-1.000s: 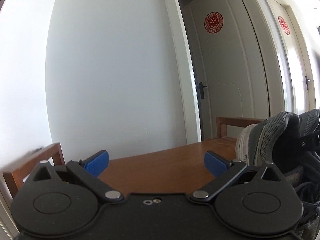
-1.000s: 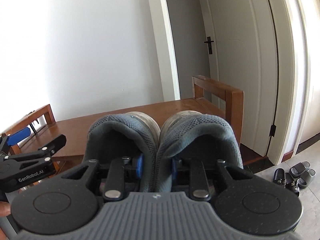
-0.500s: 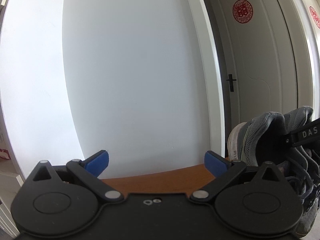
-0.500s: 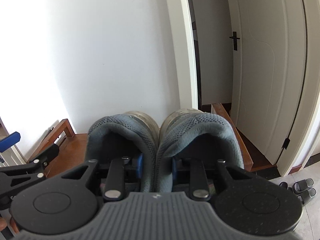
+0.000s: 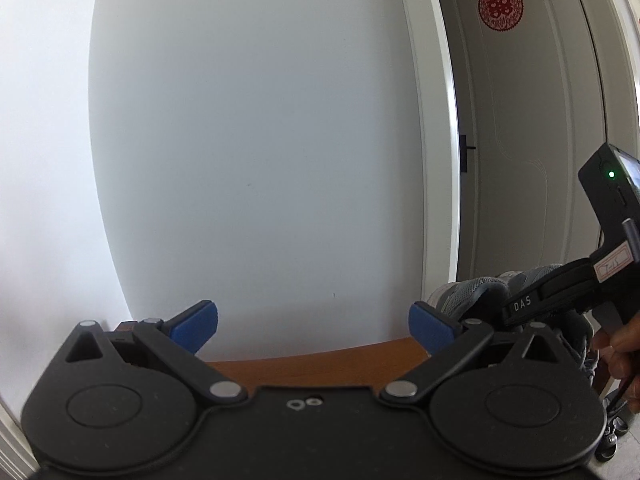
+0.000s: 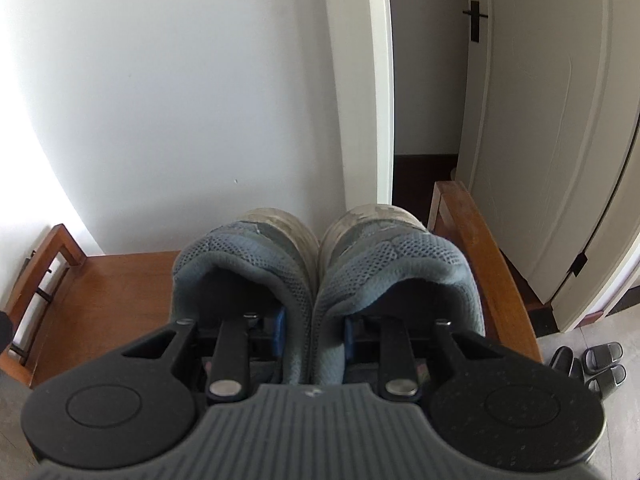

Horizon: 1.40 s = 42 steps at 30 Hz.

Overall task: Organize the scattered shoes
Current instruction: 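Lower the grey sneakers onto the top shelf and open the right tool, then move the right tool down over the pink slippers on the floor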

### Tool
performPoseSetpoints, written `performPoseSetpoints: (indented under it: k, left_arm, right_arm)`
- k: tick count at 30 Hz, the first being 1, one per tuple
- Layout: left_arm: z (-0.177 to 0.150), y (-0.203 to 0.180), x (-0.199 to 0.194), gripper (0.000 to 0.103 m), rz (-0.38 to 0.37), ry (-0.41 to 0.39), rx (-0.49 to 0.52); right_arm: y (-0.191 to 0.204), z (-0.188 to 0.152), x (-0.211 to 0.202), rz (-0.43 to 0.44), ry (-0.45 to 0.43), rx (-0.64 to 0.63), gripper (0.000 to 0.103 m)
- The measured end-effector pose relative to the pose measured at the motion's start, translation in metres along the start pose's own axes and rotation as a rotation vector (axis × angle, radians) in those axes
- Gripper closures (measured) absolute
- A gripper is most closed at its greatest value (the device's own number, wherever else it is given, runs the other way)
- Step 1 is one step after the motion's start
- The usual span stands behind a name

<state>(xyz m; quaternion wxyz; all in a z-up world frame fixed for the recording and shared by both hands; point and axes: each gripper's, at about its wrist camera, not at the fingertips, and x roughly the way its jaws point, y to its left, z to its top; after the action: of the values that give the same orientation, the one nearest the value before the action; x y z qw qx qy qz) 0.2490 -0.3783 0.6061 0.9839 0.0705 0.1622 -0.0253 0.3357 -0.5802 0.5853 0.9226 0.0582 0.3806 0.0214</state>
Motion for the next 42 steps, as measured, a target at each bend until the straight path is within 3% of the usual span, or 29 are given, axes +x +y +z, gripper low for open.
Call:
performPoseSetpoints:
  k: [6, 13, 15, 16, 17, 22, 28, 30, 32, 37, 42]
  left_arm:
    - [0.006, 0.016, 0.062, 0.001, -0.008, 0.058, -0.015]
    - [0.000, 0.028, 0.096, 0.001, -0.032, 0.091, -0.011]
    - [-0.003, 0.031, 0.101, 0.001, -0.037, 0.103, -0.011]
    - [-0.008, 0.032, 0.099, 0.001, -0.038, 0.107, -0.010]
    - [-0.011, 0.034, 0.099, 0.001, -0.039, 0.113, -0.010]
    - [-0.012, 0.042, 0.094, 0.001, -0.035, 0.134, -0.010]
    - [-0.014, 0.049, 0.064, 0.001, -0.011, 0.146, -0.016]
    - [-0.013, 0.049, 0.049, 0.001, 0.001, 0.146, -0.020]
    - [-0.016, 0.047, 0.029, 0.001, 0.010, 0.143, -0.022]
    - [-0.027, 0.046, -0.021, 0.001, 0.010, 0.145, -0.049]
    - [-0.039, 0.043, -0.084, 0.001, 0.009, 0.156, -0.065]
  right_arm:
    - [0.007, 0.032, 0.074, -0.045, 0.093, 0.002, 0.072]
    - [0.013, 0.046, 0.133, -0.107, 0.239, -0.028, 0.067]
    - [0.014, 0.048, 0.137, -0.125, 0.256, -0.027, 0.060]
    - [0.014, 0.049, 0.139, -0.136, 0.267, -0.030, 0.047]
    - [0.017, 0.049, 0.139, -0.148, 0.282, -0.037, 0.043]
    - [0.022, 0.044, 0.100, -0.162, 0.191, -0.015, 0.042]
    - [0.033, -0.001, 0.019, -0.059, 0.058, 0.127, 0.033]
    - [0.033, -0.018, 0.002, -0.030, 0.051, 0.128, 0.033]
    - [0.032, -0.015, -0.003, -0.014, 0.047, 0.122, 0.032]
    - [0.052, -0.084, -0.060, 0.047, 0.073, 0.102, 0.025]
    - [0.060, -0.144, -0.076, 0.092, 0.147, 0.050, 0.022]
